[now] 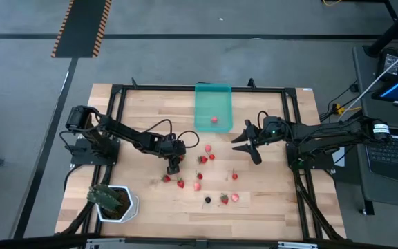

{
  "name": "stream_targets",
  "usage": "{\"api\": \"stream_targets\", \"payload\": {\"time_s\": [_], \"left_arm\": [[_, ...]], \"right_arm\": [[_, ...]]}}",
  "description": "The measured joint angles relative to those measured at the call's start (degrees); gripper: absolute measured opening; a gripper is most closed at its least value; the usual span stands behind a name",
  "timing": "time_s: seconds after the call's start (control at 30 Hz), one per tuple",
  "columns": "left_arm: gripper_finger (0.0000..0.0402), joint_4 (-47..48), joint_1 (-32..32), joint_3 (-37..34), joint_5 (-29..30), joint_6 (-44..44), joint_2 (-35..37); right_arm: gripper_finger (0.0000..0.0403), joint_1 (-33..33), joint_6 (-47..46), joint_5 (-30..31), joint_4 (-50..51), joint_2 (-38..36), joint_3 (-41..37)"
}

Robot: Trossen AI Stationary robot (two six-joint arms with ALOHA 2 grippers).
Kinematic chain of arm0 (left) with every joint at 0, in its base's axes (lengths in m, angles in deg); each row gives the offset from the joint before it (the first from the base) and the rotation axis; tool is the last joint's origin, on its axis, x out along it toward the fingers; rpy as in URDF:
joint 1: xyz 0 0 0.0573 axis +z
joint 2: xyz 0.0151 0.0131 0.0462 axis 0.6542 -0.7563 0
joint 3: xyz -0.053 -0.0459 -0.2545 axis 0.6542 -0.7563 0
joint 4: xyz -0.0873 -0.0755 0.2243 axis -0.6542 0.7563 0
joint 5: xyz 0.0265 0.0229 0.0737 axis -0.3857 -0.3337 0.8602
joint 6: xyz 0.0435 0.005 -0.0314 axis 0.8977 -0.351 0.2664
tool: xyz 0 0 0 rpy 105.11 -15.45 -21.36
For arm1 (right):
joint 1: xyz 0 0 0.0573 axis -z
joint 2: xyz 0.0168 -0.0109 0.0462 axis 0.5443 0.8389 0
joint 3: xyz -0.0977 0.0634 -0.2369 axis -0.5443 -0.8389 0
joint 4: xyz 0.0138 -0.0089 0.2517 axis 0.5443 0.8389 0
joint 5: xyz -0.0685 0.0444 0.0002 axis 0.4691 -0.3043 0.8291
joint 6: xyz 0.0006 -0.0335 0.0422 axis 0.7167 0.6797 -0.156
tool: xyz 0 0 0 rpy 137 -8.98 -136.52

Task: Pick and placing Produce into tupperware
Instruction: Put the red strawberry into the blue bin

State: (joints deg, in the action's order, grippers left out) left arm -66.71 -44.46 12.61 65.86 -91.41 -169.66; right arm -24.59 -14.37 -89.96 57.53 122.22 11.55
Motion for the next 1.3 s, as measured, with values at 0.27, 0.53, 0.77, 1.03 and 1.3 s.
{"api": "stream_targets", "payload": {"time_s": [0.27,0.53,0.77,1.03,1.3], "left_arm": [[0.0134,-0.3,0.0,0.0,-0.2,3.0,0.0],[0.0134,0.9,0.0,-0.3,-1.0,4.8,3.4],[0.0134,5.3,-0.1,-0.3,-0.9,6.2,10.8],[0.0134,10.9,-0.1,-0.8,3.2,7.4,21.5],[0.0134,6.9,-0.8,-9.2,5.7,5.3,35.7]], "right_arm": [[0.0143,0.0,0.0,0.0,1.6,0.0,0.0],[0.0143,0.0,0.2,0.0,1.6,0.0,0.0],[0.0143,0.0,0.2,0.0,1.7,0.0,0.0],[0.0143,0.0,0.1,0.0,1.7,0.0,0.0],[0.0143,0.0,0.2,0.0,2.2,0.0,0.0]]}}
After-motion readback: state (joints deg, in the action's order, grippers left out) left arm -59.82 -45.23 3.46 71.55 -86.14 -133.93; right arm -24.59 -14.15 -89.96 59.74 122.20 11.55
